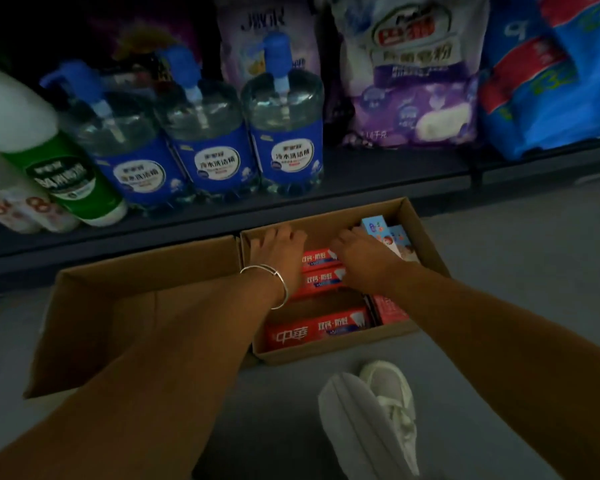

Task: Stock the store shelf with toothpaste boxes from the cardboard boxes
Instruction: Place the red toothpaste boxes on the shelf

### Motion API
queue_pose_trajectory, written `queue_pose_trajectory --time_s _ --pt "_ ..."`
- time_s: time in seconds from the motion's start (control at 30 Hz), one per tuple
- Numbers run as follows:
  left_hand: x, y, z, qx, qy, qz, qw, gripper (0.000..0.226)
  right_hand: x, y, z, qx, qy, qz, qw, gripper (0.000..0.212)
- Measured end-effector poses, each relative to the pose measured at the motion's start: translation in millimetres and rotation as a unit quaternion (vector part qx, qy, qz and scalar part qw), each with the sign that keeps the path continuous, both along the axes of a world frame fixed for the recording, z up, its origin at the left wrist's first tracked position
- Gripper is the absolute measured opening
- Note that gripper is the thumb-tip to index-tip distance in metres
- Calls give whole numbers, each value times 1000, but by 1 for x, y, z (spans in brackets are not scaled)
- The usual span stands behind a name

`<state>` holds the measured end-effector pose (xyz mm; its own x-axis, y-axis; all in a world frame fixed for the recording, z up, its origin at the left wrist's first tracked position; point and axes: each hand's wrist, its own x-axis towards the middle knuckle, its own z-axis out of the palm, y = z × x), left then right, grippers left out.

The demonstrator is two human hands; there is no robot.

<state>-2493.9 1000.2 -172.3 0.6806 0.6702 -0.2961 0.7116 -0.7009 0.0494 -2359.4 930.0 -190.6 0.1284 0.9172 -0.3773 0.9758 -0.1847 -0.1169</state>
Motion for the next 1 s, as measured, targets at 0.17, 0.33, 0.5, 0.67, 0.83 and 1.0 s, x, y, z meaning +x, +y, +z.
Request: queue_pose_trajectory --time_s 0.17,0.33,0.5,0.67,0.83,1.0 --pt "3 13 -48 -38 17 7 999 62 0 14 -51 -29 12 11 999 60" --pt "6 27 -80 -61 40 3 997 62 -1 31 -86 -67 -10 26 997 57" --pt "15 39 -103 -75 64 -6 995 61 1 44 -112 -108 -8 -6 994 56" --pt "19 48 -117 -73 65 0 995 60 -2 52 -123 -106 -24 -19 994 48" --pt "22 53 -122 -67 58 4 996 60 -1 55 -120 -110 -45 3 993 45" --pt "24 56 -125 -59 53 -4 997 64 -5 52 -118 -129 -23 -2 991 43"
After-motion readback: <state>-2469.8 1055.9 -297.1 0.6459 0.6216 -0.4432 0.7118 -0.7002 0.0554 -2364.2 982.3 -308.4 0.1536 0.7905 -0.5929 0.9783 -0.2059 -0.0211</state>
